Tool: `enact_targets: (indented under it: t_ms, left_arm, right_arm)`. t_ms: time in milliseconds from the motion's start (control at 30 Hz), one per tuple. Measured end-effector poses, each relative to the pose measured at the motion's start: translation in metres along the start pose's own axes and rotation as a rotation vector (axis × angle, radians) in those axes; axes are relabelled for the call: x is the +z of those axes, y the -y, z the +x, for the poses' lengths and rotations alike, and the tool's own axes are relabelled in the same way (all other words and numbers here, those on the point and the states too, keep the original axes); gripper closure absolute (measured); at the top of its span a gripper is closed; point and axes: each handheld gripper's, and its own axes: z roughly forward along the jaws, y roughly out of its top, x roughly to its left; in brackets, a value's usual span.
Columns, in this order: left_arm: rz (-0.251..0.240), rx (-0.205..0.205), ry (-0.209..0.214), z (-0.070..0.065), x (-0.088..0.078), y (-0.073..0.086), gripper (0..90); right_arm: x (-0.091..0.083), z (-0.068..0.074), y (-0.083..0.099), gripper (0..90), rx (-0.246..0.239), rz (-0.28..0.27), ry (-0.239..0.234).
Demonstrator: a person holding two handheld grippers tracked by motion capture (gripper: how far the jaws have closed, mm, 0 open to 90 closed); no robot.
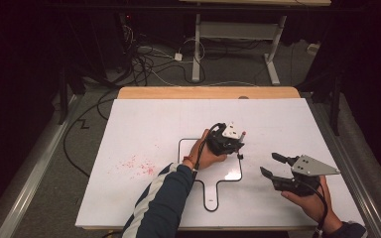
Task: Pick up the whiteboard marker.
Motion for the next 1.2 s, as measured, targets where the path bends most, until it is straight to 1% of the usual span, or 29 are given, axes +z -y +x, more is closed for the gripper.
enact_targets:
  t_ms: [33,67,100,167,200,233,300,333,367,433,467,533,567,600,633,667,733,767,800,900,967,1000,1200]
  left_arm:
    - [0.006,-0.004,-0.018,0.001,-0.001,0.001,78.8]
    - [0.011,-0.011,-0.021,0.003,-0.003,0.002,78.7]
    - [0.01,-0.027,-0.022,0.005,-0.005,0.003,78.8]
    - [0.028,-0.035,-0.048,0.01,-0.009,0.006,78.8]
    - [0.03,-0.049,-0.05,0.013,-0.011,0.008,78.8]
    - [0.028,-0.064,-0.045,0.015,-0.013,0.009,78.8]
    - [0.033,-0.057,-0.044,0.015,-0.014,0.01,78.8]
    - [0.026,-0.062,-0.018,0.014,-0.014,0.01,78.8]
    - [0.023,-0.062,-0.005,0.013,-0.013,0.009,78.8]
    - [0.015,-0.036,0.004,0.005,-0.009,0.007,78.8]
    - [0.019,-0.017,-0.008,0.002,-0.008,0.005,78.8]
    - [0.022,-0.002,-0.039,0.001,-0.006,0.003,78.8]
    - [0.02,-0.001,-0.052,0.002,-0.005,0.004,78.7]
    - [0.011,-0.008,-0.074,0.004,-0.005,0.005,78.7]
    - [0.011,-0.014,-0.112,0.007,-0.004,0.007,78.8]
    - [0.009,-0.033,-0.144,0.014,-0.004,0.009,78.7]
    - [-0.001,-0.074,-0.163,0.023,-0.004,0.011,78.7]
    - [-0.002,-0.087,-0.165,0.026,-0.004,0.011,78.7]
    - [-0.006,-0.096,-0.158,0.027,-0.003,0.011,78.7]
    - [-0.002,-0.094,-0.165,0.025,0.001,0.007,78.7]
    - [-0.007,-0.087,-0.144,0.022,0.005,0.004,78.6]
    - [-0.006,-0.079,-0.139,0.021,0.007,0.003,78.6]
    - [-0.022,-0.069,-0.092,0.013,0.018,-0.003,78.6]
  right_arm:
    - [0.0,0.0,0.0,38.5,-0.002,0.0,0.002]
    - [-0.001,0.0,0.0,38.5,-0.002,0.0,0.003]
    - [-0.001,0.0,0.0,38.5,-0.003,-0.001,0.003]
    - [-0.002,0.0,-0.001,38.5,-0.005,-0.003,0.007]
    - [-0.002,0.0,-0.001,38.5,-0.006,-0.003,0.007]
    - [-0.002,-0.001,-0.001,38.5,-0.005,-0.006,0.007]
    - [-0.001,0.0,0.0,38.5,-0.004,-0.003,0.007]
    - [-0.001,0.0,0.0,38.5,-0.003,-0.001,0.007]
    - [-0.001,0.0,0.0,38.5,-0.005,0.002,0.006]
    - [-0.001,0.001,-0.001,38.5,-0.006,-0.001,0.005]
    - [-0.001,0.0,-0.001,38.5,-0.005,-0.001,0.007]
    - [0.0,0.0,0.0,38.5,-0.002,0.003,0.009]
    - [0.0,0.0,0.0,38.5,-0.001,0.004,0.008]
    - [0.0,0.0,0.0,38.5,-0.004,0.006,0.009]
    - [0.001,0.0,0.0,38.5,-0.006,0.004,0.008]
    - [0.001,0.001,-0.001,38.5,-0.007,0.003,0.005]
    - [0.003,0.003,-0.002,38.5,-0.007,0.001,-0.001]
    - [0.004,0.004,-0.002,38.5,-0.011,0.003,-0.007]
    - [0.004,0.005,-0.003,38.5,-0.019,0.005,-0.007]
    - [0.004,0.005,-0.002,38.5,-0.024,0.008,-0.006]
    - [0.003,0.003,-0.002,38.5,-0.015,0.006,-0.003]
    - [0.003,0.002,-0.001,38.5,-0.009,0.003,-0.002]
    - [0.001,0.001,-0.001,38.5,-0.014,0.0,0.001]
